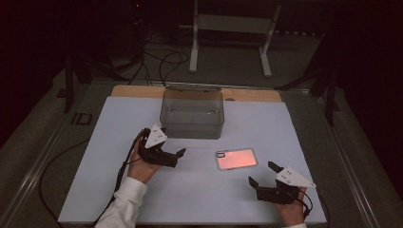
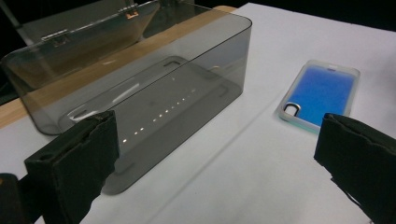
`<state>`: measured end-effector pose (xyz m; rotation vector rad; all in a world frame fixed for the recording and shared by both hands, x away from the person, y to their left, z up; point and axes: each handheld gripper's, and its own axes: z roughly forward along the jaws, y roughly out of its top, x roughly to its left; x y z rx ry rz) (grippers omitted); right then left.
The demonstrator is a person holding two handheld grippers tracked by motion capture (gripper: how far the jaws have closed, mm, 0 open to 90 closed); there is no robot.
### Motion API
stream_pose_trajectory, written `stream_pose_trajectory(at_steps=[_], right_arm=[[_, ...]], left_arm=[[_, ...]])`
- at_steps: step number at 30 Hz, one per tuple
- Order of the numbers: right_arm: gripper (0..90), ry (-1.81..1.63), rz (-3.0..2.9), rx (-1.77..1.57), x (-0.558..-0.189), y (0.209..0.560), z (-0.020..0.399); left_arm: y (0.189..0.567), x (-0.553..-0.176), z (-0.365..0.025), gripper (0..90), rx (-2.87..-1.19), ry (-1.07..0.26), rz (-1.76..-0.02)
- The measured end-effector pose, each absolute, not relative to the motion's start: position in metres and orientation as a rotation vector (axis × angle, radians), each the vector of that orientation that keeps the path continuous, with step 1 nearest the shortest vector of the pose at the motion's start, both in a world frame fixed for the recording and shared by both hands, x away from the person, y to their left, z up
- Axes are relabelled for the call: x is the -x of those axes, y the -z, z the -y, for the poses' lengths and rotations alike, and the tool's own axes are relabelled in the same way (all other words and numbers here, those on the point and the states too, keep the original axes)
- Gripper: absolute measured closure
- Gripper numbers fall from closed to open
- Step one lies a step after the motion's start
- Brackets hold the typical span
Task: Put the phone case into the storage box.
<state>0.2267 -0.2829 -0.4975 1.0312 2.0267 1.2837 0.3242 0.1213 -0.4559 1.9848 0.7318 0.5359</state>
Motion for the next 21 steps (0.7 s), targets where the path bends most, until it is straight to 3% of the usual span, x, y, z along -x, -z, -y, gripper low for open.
stream_pose_trajectory(at_steps=[21], right_arm=[[8.2,-1.288,-2.037,-1.030,-0.227,0.498,0.283]], left_arm=[[0.451,-0.348,-0.095,0.7,-2.078,-0.507,-0.686]])
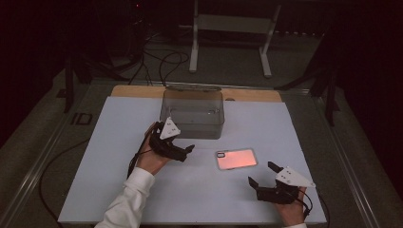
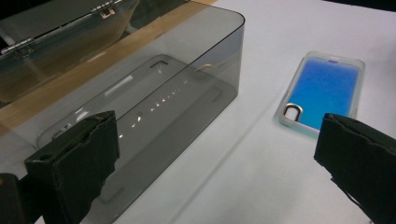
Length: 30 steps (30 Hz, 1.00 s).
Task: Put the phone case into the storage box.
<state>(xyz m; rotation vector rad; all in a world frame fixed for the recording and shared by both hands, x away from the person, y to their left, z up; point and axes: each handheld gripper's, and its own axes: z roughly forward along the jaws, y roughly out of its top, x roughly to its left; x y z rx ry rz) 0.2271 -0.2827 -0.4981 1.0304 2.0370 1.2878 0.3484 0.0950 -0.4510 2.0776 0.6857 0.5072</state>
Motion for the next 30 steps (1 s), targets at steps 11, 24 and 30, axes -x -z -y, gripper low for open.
stream_pose_trajectory(at_steps=[11,24,30], right_arm=[[8.3,-1.283,-2.045,-1.024,-0.227,0.498,0.283],[8.2,-1.282,-2.054,-1.023,-0.227,0.498,0.283],[8.2,-1.283,-2.055,-1.022,-0.227,0.498,0.283]], left_arm=[[0.454,-0.361,-0.086,0.8,-2.134,-0.472,-0.680],[0.459,-0.371,-0.070,0.8,-2.197,-0.434,-0.662],[0.458,-0.374,-0.064,0.8,-2.216,-0.435,-0.653]])
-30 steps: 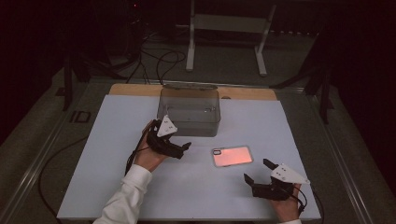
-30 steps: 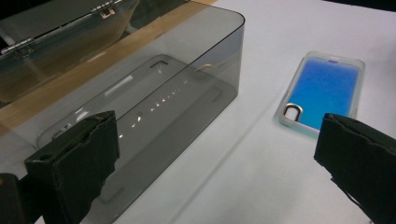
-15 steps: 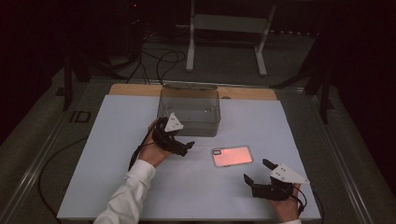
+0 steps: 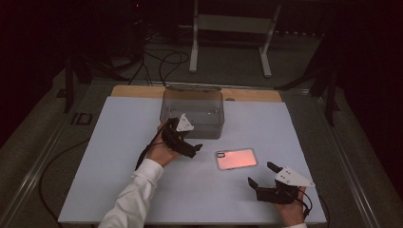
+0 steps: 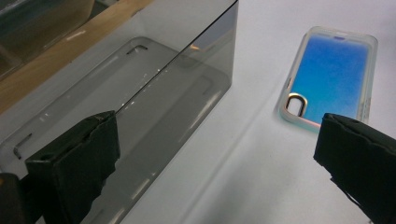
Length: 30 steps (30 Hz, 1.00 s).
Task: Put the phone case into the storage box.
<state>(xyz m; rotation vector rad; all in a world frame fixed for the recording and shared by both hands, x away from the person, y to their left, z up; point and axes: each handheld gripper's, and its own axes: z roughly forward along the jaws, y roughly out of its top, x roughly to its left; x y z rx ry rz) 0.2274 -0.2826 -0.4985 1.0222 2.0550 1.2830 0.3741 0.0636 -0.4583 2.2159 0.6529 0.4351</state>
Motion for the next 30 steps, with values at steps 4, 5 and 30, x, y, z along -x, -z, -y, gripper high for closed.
stream_pose_trajectory(at_steps=[4,5,30], right_arm=[[8.2,-1.284,-2.056,-1.020,-0.227,0.499,0.283],[8.2,-1.284,-2.056,-1.020,-0.227,0.499,0.283],[8.2,-1.285,-2.062,-1.023,-0.228,0.499,0.283]], left_arm=[[0.460,-0.377,-0.058,1.0,-2.234,-0.429,-0.646],[0.460,-0.377,-0.058,1.3,-2.234,-0.429,-0.646],[0.465,-0.385,-0.023,1.7,-2.339,-0.387,-0.571]])
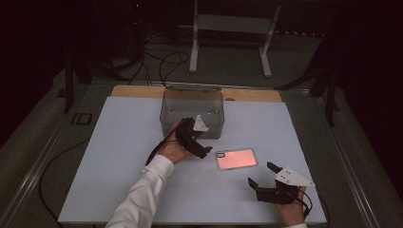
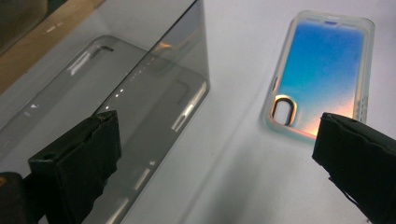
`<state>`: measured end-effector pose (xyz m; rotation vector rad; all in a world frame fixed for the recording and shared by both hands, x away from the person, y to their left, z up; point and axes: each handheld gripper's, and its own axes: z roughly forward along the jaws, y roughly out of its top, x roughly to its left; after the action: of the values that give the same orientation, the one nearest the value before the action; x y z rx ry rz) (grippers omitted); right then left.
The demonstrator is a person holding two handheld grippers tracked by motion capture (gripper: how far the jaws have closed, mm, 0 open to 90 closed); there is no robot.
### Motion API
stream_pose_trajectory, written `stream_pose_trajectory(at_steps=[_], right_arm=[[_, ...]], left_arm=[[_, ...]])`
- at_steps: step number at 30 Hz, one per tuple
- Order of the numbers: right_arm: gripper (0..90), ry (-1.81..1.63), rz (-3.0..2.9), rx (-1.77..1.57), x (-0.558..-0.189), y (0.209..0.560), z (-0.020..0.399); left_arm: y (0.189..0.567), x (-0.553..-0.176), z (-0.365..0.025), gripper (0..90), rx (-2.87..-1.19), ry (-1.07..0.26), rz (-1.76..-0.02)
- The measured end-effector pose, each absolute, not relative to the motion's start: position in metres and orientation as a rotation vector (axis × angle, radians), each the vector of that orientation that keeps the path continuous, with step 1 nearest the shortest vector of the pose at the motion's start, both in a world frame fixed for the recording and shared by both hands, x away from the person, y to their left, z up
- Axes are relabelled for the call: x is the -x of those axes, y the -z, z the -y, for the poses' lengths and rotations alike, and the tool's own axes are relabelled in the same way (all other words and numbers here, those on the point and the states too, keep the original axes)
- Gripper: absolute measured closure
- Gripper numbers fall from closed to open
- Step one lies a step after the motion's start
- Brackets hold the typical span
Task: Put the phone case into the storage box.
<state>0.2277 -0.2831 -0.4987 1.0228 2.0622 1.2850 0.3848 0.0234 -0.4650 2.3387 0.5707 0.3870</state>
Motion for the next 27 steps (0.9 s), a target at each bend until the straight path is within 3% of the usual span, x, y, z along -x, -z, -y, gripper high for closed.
stream_pose_trajectory(at_steps=[27], right_arm=[[8.2,-1.288,-2.057,-1.022,-0.228,0.499,0.285]], left_arm=[[0.475,-0.392,0.023,1.8,-2.420,-0.301,-0.485]])
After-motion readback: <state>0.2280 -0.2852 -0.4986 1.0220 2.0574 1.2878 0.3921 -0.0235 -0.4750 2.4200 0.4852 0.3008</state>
